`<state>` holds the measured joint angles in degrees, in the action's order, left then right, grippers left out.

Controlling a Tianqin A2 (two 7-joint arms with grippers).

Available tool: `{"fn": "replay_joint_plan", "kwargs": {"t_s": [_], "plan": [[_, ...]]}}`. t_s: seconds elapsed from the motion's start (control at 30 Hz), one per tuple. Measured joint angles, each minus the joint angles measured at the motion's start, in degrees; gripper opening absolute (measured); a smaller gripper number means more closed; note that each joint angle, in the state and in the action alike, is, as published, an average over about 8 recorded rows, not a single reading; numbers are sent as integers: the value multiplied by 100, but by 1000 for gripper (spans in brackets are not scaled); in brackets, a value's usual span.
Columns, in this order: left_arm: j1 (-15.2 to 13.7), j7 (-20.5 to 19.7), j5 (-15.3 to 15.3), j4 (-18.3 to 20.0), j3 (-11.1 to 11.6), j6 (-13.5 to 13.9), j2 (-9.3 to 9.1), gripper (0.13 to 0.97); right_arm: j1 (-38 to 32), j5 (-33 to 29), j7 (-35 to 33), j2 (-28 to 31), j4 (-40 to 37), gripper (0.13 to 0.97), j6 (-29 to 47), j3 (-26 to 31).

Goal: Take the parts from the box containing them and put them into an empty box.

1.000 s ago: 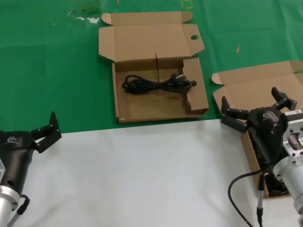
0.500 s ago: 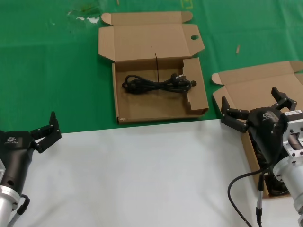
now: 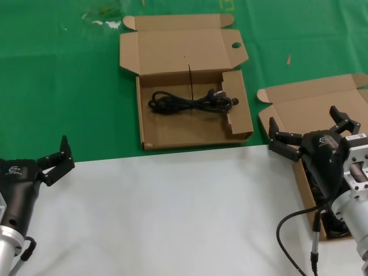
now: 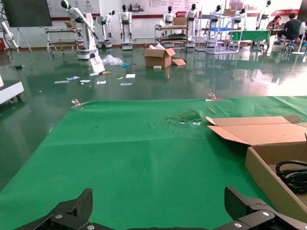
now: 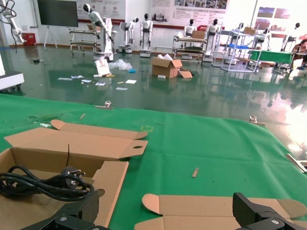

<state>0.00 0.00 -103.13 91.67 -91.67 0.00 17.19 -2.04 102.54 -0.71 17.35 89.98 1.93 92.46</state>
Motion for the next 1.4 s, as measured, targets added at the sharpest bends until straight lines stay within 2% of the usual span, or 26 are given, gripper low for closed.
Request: {"fn": "replay_joint_plan", "kwargs": {"t_s": [1.4], "plan": [[0, 0, 0, 0, 0, 0, 0, 966, 0, 0, 0, 0, 0, 966, 0, 0]]}}
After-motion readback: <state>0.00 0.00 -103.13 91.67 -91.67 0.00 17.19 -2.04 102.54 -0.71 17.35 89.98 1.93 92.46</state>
